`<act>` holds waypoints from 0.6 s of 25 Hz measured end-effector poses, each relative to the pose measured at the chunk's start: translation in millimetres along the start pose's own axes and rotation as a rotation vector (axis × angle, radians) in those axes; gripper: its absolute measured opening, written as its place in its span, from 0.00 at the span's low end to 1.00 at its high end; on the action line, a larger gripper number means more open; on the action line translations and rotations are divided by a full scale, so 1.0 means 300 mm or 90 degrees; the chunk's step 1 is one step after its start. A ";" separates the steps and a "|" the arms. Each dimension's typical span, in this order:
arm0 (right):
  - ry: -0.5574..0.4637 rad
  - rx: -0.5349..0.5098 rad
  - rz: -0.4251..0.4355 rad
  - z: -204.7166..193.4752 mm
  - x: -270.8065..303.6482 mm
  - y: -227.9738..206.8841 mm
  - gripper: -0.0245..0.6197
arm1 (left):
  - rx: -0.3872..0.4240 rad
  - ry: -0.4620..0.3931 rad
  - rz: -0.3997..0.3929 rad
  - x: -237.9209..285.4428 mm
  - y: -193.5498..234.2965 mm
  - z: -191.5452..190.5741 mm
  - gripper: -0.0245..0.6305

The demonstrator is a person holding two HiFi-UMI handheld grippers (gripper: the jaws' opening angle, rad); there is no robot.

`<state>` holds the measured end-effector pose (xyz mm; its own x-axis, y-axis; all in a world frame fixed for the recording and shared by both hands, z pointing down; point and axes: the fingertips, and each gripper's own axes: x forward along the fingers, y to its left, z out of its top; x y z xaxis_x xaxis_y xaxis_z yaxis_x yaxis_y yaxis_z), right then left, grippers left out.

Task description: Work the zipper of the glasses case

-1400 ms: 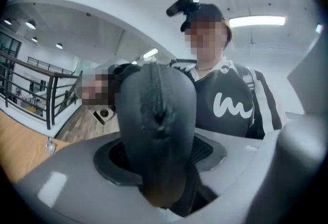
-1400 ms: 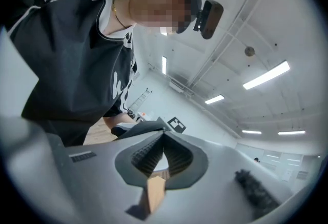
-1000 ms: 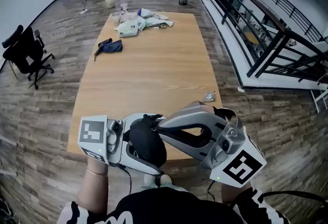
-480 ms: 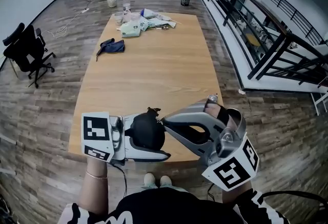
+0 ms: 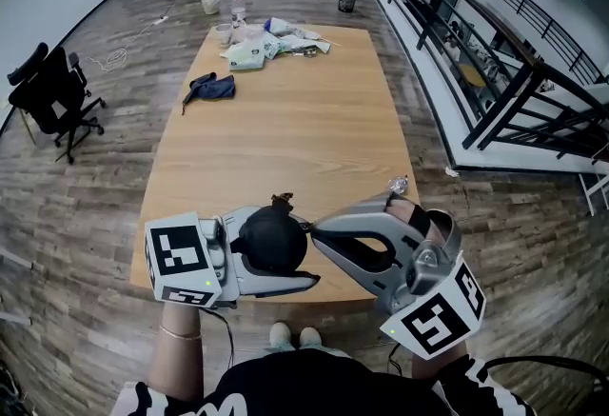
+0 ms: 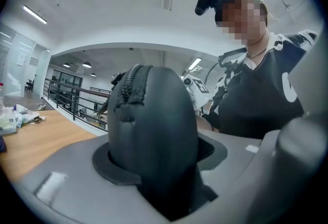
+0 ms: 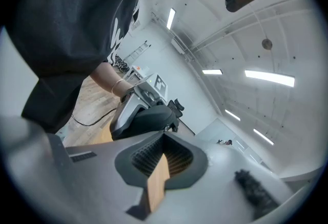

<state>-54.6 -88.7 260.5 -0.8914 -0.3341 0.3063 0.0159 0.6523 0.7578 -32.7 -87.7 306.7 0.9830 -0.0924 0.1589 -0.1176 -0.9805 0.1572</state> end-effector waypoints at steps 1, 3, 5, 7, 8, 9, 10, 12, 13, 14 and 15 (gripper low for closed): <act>0.005 -0.001 0.000 -0.005 0.001 0.001 0.05 | -0.007 -0.006 0.002 -0.002 0.006 0.004 0.47; 0.010 0.005 0.000 -0.011 0.001 -0.001 0.05 | -0.018 -0.013 0.002 -0.003 0.012 0.013 0.47; 0.009 0.012 0.000 -0.013 -0.003 0.000 0.05 | -0.030 -0.030 -0.005 -0.004 0.012 0.032 0.47; 0.010 0.016 -0.004 -0.016 -0.007 0.005 0.05 | -0.042 -0.041 -0.010 -0.004 0.012 0.046 0.47; 0.010 0.020 -0.006 -0.019 -0.009 0.007 0.05 | -0.044 -0.040 -0.009 -0.002 0.014 0.047 0.47; 0.010 0.025 -0.007 -0.022 -0.010 0.008 0.05 | -0.046 -0.041 -0.008 -0.001 0.016 0.049 0.47; 0.011 0.030 -0.009 -0.026 -0.010 0.009 0.05 | -0.053 -0.047 -0.006 0.000 0.019 0.053 0.47; 0.018 0.032 -0.010 -0.035 -0.006 0.015 0.05 | -0.071 -0.072 -0.001 -0.004 0.031 0.072 0.47; 0.022 0.033 -0.009 -0.040 -0.004 0.019 0.05 | -0.078 -0.083 0.004 -0.007 0.039 0.083 0.47; 0.025 0.035 -0.008 -0.046 -0.001 0.023 0.05 | -0.081 -0.090 0.009 -0.009 0.047 0.090 0.47; 0.028 0.040 -0.007 -0.051 0.000 0.027 0.05 | -0.081 -0.092 0.014 -0.009 0.053 0.095 0.47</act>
<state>-47.5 -93.8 275.5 -0.8707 -0.3698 0.3242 -0.0229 0.6890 0.7244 -33.2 -107.9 280.9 0.9888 -0.1471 0.0241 -0.1479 -0.9489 0.2787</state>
